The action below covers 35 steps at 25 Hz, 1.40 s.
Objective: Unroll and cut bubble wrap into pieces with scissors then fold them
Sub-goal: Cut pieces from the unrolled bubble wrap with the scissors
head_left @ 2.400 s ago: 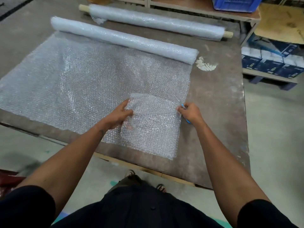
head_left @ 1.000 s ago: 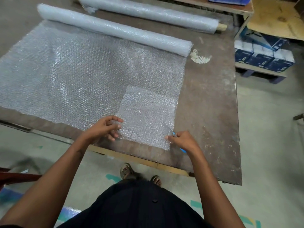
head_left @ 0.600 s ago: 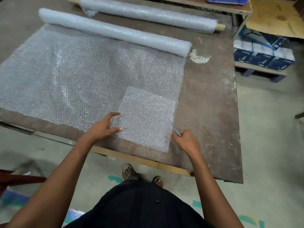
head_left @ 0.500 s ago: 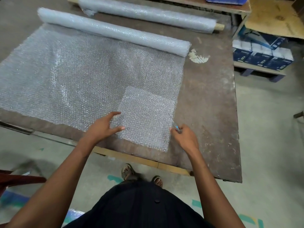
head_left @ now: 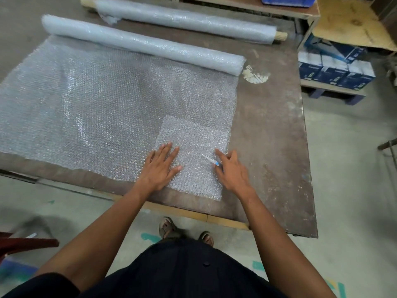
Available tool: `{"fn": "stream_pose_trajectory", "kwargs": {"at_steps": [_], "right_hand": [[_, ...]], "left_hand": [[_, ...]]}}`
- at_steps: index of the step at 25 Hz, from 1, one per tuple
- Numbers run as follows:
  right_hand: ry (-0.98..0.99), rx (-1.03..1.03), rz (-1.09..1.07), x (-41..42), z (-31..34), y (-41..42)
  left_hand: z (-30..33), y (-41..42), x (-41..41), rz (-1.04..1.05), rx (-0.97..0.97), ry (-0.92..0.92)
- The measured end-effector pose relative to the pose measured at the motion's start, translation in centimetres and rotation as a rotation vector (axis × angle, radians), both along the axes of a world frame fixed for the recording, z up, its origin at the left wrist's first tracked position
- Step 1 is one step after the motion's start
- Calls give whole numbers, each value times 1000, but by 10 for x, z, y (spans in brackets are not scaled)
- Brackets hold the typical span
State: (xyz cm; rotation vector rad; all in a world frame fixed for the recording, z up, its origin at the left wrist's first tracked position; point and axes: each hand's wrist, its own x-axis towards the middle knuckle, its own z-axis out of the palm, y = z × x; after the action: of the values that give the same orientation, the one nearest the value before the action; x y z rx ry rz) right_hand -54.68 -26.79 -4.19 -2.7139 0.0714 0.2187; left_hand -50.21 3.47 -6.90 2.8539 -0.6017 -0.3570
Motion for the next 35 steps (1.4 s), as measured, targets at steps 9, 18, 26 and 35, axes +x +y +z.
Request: {"fn": "stream_pose_trajectory", "kwargs": {"at_steps": [9,18,26,35], "right_hand": [[65,433,-84,29,54,34],[-3,372,71,34,56,21],[-26,153,282,55,56,-59],[236,215,555,88,45,-152]], "left_hand": [[64,-73,-4,227,-842,248],[63,-104,9,688,-1282,477],[67,-179,5,877,-1246,350],[70,-284,-23,1039,-1167,106]]}}
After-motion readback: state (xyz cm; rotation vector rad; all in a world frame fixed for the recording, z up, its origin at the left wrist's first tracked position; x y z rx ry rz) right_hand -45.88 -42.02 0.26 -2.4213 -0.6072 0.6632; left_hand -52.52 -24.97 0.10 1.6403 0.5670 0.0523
